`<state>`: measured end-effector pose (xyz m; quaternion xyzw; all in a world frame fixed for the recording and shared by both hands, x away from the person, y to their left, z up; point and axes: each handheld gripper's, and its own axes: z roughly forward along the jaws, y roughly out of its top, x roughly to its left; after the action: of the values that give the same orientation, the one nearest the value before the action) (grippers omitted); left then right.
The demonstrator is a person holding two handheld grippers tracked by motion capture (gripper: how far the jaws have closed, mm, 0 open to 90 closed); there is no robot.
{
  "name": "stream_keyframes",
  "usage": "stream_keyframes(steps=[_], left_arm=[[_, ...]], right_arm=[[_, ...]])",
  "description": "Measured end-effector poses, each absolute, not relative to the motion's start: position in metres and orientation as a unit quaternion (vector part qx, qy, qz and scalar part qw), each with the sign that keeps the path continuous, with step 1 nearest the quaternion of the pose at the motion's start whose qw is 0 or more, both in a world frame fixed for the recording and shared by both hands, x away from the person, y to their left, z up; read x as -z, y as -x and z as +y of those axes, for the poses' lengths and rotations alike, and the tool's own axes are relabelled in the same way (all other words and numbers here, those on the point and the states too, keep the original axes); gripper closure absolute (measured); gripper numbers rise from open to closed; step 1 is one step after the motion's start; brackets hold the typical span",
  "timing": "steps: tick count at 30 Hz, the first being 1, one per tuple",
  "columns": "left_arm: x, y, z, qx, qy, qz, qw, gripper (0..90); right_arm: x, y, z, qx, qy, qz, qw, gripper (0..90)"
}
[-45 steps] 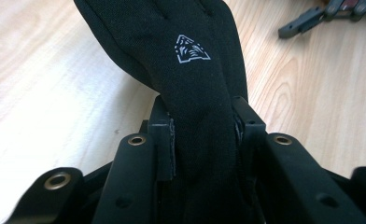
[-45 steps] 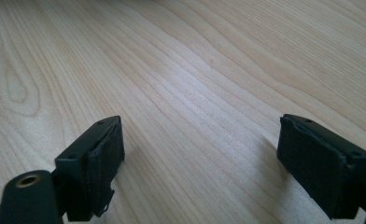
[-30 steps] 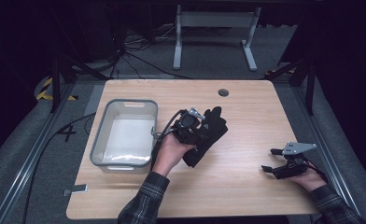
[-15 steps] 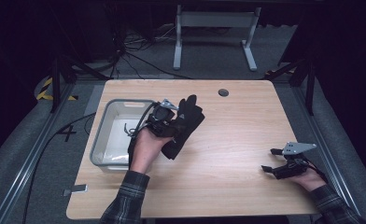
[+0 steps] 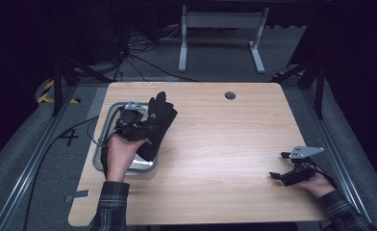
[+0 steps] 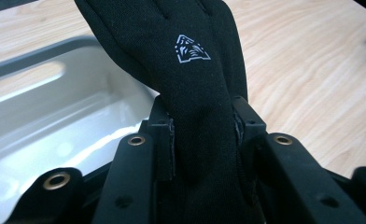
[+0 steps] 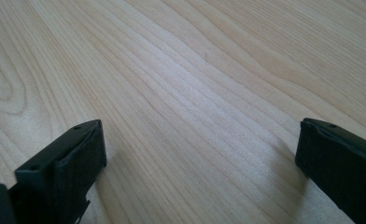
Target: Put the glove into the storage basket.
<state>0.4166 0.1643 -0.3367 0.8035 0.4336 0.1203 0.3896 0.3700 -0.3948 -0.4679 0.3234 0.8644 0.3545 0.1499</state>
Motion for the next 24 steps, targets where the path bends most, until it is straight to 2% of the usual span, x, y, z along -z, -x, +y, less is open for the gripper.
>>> stream_keyframes(steps=[7,24], left_arm=[[0.352,-0.420,0.188,-0.123,-0.796,0.459,0.375,67.3],[0.390,-0.439,0.203,-0.101,-0.795,0.496,0.335,66.5]], right_arm=[[0.468,-0.370,-0.395,-0.355,-0.323,0.864,0.150,2.1],[0.468,-0.370,-0.395,-0.355,-0.324,0.864,0.150,2.1]])
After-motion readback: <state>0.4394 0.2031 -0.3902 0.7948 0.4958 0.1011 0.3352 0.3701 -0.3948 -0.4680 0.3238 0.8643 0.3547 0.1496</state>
